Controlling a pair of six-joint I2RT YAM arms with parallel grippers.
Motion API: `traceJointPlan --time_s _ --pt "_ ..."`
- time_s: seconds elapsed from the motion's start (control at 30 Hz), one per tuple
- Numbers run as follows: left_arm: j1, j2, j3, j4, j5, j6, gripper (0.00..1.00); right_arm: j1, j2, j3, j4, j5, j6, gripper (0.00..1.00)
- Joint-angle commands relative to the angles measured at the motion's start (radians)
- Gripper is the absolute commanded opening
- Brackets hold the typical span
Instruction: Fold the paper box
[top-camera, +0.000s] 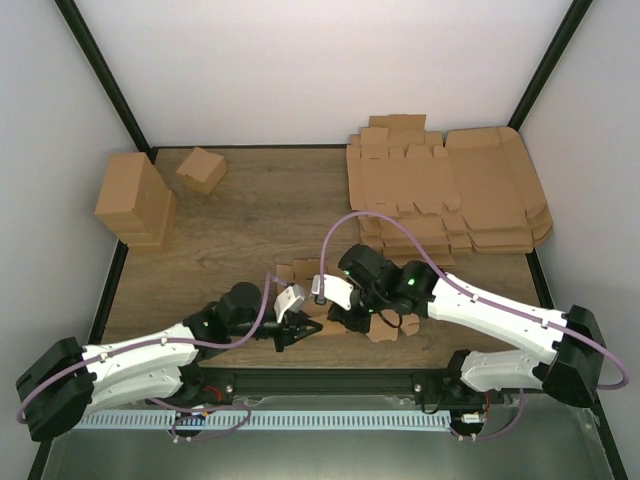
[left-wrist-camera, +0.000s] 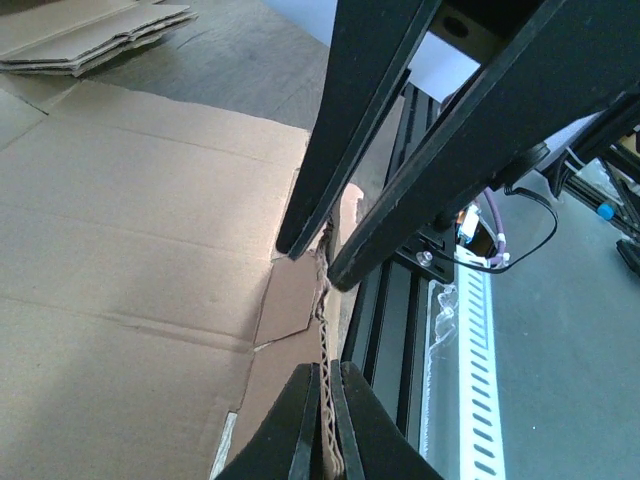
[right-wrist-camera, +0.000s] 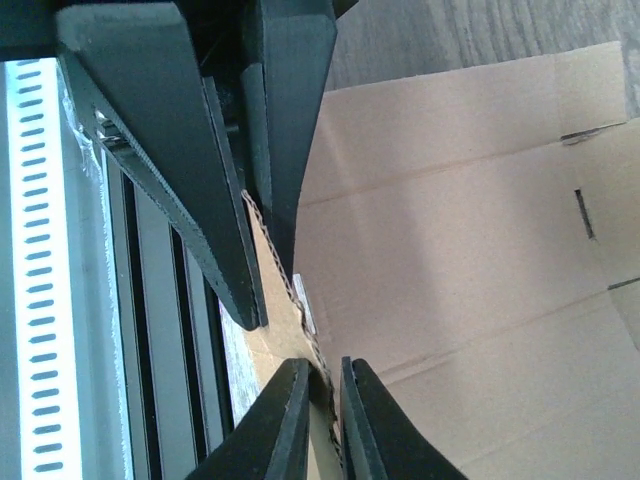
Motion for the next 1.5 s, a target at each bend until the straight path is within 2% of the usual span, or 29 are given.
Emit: traceJointPlan --time_s 0.0,0.37,0.43,0.5,0.53,0.63,0.73,0.83,0.9,0.93,1.0,1.1,1.27,1.4,1.47 --pt "-0.003 0.012 0.004 0.01 0.015 0.025 0.04 0.0 -0.056 0.051 0.004 0.033 -0.002 0.11" --pt "-0.004 0.048 0.012 -0.002 0.009 0.037 0.04 0.0 -0.143 0.022 0.041 0.07 0.017 0.07" --pt "-0.002 0.044 0.012 -0.012 -0.005 0.033 0.05 0.0 -0.15 0.015 0.067 0.105 0.037 0.2" --pt "-0.004 0.04 0.014 -0.027 -0.033 0.023 0.11 0.0 -0.154 0.008 0.11 0.154 0.086 0.45" --pt "-0.002 0.036 0.014 -0.039 -0.056 0.011 0.14 0.0 -0.154 0.005 0.139 0.173 0.118 0.54" --pt "-0.002 0.015 0.015 -0.075 -0.16 -0.031 0.27 -0.001 -0.147 -0.007 0.244 0.222 0.269 0.73" --pt "-0.002 -0.055 0.017 -0.131 -0.304 -0.099 0.45 -0.007 -0.13 -0.036 0.323 0.236 0.422 0.83" --pt "-0.003 -0.169 0.02 -0.257 -0.506 -0.229 0.64 -0.027 -0.091 -0.07 0.35 0.273 0.613 0.87" --pt "-0.002 -0.269 0.036 -0.422 -0.72 -0.395 0.9 -0.042 -0.042 -0.082 0.335 0.261 0.711 0.87" --pt "0.0 -0.307 0.045 -0.507 -0.846 -0.488 0.98 -0.045 -0.017 -0.09 0.333 0.253 0.749 0.87" --pt "0.01 -0.342 0.069 -0.652 -0.925 -0.621 1.0 -0.063 0.023 -0.113 0.347 0.218 0.805 0.88" --pt "0.071 -0.295 0.111 -0.724 -0.841 -0.642 1.0 -0.108 0.041 -0.187 0.437 0.104 0.864 0.86" --pt "0.3 -0.07 0.14 -0.666 -0.486 -0.551 1.0 -0.178 0.051 -0.303 0.585 0.001 0.914 0.78" --pt "0.353 0.028 0.173 -0.636 -0.405 -0.498 1.0 -0.198 0.082 -0.334 0.612 -0.006 0.918 0.71" --pt "0.363 0.088 0.179 -0.604 -0.37 -0.488 0.92 -0.22 0.08 -0.373 0.649 -0.022 0.93 0.67"
